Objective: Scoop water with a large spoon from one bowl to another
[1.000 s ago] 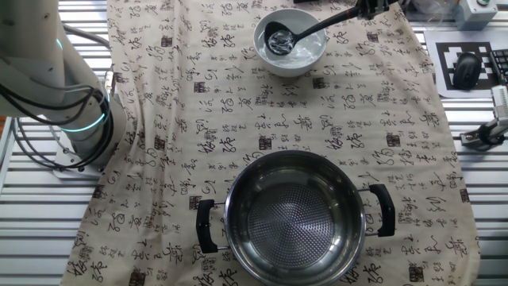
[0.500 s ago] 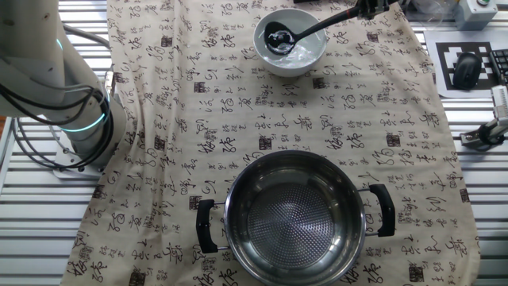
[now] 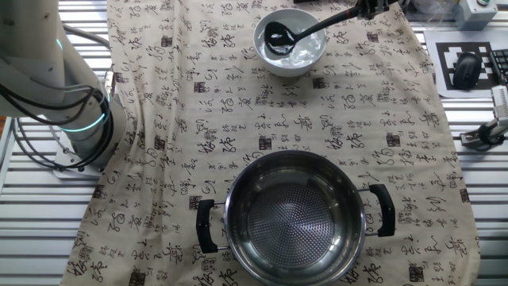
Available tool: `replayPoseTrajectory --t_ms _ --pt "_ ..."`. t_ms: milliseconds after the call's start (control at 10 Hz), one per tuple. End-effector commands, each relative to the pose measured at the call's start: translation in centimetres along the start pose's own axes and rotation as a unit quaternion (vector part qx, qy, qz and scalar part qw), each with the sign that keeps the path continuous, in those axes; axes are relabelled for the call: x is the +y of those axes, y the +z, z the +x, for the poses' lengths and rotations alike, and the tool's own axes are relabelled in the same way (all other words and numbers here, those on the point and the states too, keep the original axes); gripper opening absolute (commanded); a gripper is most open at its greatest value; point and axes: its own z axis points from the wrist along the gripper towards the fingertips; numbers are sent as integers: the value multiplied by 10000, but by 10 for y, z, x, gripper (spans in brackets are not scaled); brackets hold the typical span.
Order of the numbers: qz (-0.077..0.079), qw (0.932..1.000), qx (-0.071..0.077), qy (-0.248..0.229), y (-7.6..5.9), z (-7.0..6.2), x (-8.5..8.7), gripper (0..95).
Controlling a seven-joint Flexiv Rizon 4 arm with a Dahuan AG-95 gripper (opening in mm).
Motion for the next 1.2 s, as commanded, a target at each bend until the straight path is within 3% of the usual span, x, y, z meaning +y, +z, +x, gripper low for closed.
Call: replayPoseTrajectory --t_ms 100,300,400,1200 --pt "-2 10000 1 0 0 0 0 0" --pt "-2 10000 1 0 0 0 0 0" --pt "61 9993 363 -55 -16 11 4 0" --pt "58 9989 461 -28 -27 17 10 0"
